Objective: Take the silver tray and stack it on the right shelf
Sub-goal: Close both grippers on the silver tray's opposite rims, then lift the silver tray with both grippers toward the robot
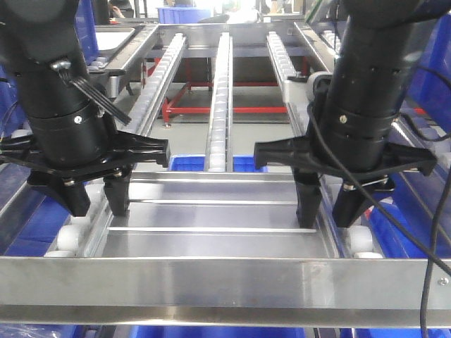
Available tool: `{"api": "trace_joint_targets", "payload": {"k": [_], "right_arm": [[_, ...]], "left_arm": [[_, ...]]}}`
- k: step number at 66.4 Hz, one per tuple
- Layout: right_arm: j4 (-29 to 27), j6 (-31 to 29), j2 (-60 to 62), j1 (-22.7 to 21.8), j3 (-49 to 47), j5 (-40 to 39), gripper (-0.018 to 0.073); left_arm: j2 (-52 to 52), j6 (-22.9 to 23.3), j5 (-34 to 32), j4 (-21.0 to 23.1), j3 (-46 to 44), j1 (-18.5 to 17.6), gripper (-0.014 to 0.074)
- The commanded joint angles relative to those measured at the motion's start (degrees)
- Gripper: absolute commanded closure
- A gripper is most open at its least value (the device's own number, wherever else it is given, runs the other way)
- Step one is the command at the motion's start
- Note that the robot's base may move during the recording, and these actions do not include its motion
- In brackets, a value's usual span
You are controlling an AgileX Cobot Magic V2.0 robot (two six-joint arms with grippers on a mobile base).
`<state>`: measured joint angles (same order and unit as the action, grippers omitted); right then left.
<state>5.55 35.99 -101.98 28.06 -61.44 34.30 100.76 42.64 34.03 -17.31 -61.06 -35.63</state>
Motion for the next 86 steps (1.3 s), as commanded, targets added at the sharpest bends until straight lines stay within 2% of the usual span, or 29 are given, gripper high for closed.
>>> {"api": "trace_joint_targets", "payload": {"k": [1, 21, 38, 86], "right_arm": [[0.39, -0.38, 2.26, 0.05, -1.51, -1.38, 0.0196], [0.39, -0.38, 2.26, 0.05, -1.51, -1.92, 0.0196], [0.39, -0.38, 2.26, 0.05, -1.51, -3.22, 0.0198], [0.39, -0.38, 2.26, 0.05, -1.51, -3.67, 0.02]], "left_arm": [[-2.38, 0.04, -1.18, -0.2, -1.65, -0.14, 0.0405], [-2.38, 0.04, -1.04, 0.59, -1.65, -0.14, 0.041], [-2.38, -0.06, -0.84, 0.59, -1.65, -0.14, 0.0532], [-2.38, -0.17, 0.39, 2.72, -1.65, -0.14, 0.0532]]}}
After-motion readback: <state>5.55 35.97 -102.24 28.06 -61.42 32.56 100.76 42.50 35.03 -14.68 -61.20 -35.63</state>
